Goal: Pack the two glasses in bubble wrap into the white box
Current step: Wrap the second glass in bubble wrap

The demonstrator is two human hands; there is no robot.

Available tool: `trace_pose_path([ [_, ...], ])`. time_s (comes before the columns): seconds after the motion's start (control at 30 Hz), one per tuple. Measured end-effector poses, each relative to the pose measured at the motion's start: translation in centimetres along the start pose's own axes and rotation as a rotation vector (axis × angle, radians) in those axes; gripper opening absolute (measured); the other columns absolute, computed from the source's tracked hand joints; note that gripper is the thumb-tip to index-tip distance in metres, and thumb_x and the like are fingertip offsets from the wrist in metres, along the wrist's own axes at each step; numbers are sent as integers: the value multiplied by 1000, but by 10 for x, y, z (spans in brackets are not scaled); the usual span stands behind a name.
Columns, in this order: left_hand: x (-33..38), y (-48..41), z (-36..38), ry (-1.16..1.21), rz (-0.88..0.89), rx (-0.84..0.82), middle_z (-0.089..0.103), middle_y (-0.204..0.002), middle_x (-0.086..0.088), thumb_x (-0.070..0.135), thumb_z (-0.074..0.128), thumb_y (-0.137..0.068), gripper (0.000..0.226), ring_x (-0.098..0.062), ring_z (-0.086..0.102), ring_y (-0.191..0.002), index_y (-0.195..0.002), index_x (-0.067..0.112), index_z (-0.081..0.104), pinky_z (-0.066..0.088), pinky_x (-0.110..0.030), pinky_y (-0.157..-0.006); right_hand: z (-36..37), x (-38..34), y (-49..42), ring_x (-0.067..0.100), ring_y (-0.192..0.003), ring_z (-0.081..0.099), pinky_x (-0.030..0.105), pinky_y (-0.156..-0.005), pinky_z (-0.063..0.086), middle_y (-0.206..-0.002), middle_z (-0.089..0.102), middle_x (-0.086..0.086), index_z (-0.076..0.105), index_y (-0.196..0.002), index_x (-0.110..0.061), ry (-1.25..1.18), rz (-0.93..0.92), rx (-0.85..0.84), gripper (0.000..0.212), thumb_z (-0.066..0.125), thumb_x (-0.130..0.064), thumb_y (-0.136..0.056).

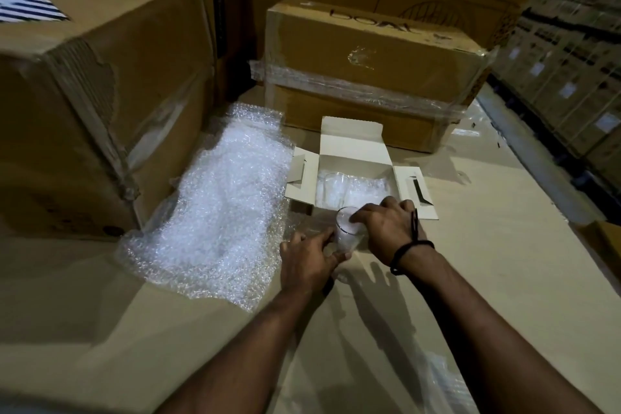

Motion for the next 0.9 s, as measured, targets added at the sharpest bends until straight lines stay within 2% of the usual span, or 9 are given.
trace_pose_path([
  [0.17,-1,0,-1,20,-3,8,63,-125,4,67,57,-81,59,-22,37,-125,-134,40,51,29,-39,-97,22,-11,-11,21,-120,40,42,-97,29,-123,59,-5,42,-136,-43,111,-63,-194,56,56,-17,-88],
  [0.27,0,1,-2,34,14,6,62,-129,3,64,59,-82,61,-23,35,-129,-137,40,49,26,-38,-96,30,-12,-18,22,-128,35,44,-105,27,-123,57,-1,43,-136,-40,181,-80,-322,54,49,-13,-90],
  [0.37,1,3,-3,45,6,-2,61,-130,3,62,60,-83,61,-23,33,-132,-138,40,48,24,-38,-98,23,-14,-17,23,-129,35,43,-106,26,-126,58,-1,41,-136,-44,192,-78,-314,59,48,-10,-88],
  [0.47,3,3,-5,55,13,19,63,-126,6,62,61,-80,55,-23,36,-129,-131,43,52,28,-41,-101,0,-10,2,25,-121,43,39,-101,30,-126,58,-3,50,-130,-43,-14,-7,-142,51,47,-12,-89],
  [0.53,1,5,-1,92,0,8,62,-126,10,56,64,-79,52,-21,40,-124,-128,44,54,34,-42,-100,-14,-4,22,29,-115,52,36,-93,38,-123,61,-4,61,-120,-32,-244,32,123,53,47,-5,-77],
  [0.6,-4,9,-7,308,-28,84,59,-125,13,33,67,-80,46,-20,49,-118,-124,40,59,45,-43,-98,-13,4,48,33,-98,61,33,-82,45,-108,68,3,69,-104,-18,-503,85,390,51,44,-1,-63],
  [0.67,-11,19,-29,514,2,271,59,-113,17,5,56,-75,48,-19,57,-109,-115,29,67,51,-41,-93,5,2,67,30,-86,63,30,-77,47,-97,67,6,69,-94,-11,-676,131,515,44,42,-2,-61],
  [0.8,-24,40,-100,164,177,686,66,-111,-1,-5,55,-66,49,-24,53,-103,-108,14,71,38,-31,-86,38,-50,63,28,-81,64,30,-72,48,-94,66,8,67,-93,-8,-756,37,494,38,40,-8,-65],
  [0.9,-59,17,-128,-202,-24,596,59,-128,-1,14,71,-74,49,-27,45,-114,-122,22,65,34,-40,-90,72,-87,34,32,-104,63,25,-96,40,-115,64,15,64,-111,-4,-783,13,315,39,55,-4,-73],
])
Point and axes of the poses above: each hand's wrist, its own y-axis away from the middle knuckle, its own z-axis out of the palm, x = y × z, the point moved 8 cm from there along -y, towards the middle knuckle
